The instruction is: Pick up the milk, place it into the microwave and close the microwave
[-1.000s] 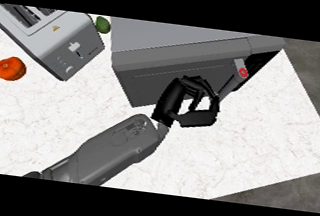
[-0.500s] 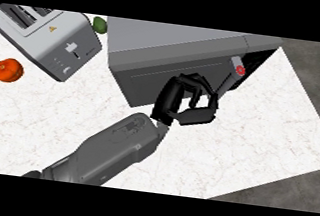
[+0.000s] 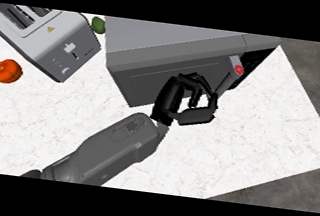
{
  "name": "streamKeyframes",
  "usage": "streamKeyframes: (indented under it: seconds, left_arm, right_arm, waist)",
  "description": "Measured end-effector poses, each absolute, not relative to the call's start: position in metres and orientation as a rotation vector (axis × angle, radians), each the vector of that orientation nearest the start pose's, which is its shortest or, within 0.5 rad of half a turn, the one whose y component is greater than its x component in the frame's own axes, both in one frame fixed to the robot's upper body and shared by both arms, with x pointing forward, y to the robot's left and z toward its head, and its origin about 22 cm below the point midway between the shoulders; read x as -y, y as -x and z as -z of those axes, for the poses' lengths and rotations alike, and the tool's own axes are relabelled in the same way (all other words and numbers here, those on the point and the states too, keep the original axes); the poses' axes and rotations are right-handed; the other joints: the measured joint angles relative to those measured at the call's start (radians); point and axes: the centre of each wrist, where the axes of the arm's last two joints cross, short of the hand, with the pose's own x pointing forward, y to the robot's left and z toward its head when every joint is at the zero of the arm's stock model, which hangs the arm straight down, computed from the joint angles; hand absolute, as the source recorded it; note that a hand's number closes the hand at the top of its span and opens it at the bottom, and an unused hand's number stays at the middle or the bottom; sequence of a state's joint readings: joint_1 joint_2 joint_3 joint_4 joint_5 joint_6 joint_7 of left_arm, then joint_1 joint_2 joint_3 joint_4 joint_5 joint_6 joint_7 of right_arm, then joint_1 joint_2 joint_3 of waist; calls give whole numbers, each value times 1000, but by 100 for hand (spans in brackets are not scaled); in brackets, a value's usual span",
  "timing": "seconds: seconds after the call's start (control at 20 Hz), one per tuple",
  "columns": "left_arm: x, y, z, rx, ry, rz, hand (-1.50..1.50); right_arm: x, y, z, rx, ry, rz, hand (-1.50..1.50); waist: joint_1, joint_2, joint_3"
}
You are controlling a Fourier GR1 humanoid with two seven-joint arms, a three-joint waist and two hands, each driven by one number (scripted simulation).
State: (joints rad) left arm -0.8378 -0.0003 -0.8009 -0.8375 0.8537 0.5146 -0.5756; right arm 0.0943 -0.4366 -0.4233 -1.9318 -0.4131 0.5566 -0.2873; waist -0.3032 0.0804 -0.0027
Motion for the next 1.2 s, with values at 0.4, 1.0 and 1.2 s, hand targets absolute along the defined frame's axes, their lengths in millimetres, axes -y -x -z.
streamKeyframes:
  seconds: [0.4, 1.0, 1.2]
  left_arm:
    - [-12, -331, -20, 1843, 371, 119, 150]
    - [-11, -331, -18, 1871, 376, 97, 150]
    - [-10, -331, -18, 1877, 380, 94, 150]
  right_arm:
    - [398, -197, -155, 2203, -62, -448, -150]
    - [420, -204, -181, 2205, 33, -514, -150]
    - [427, -207, -185, 2203, 30, -517, -150]
  waist:
    - [-3, 3, 2]
    - [-7, 6, 5]
    - [-5, 8, 6]
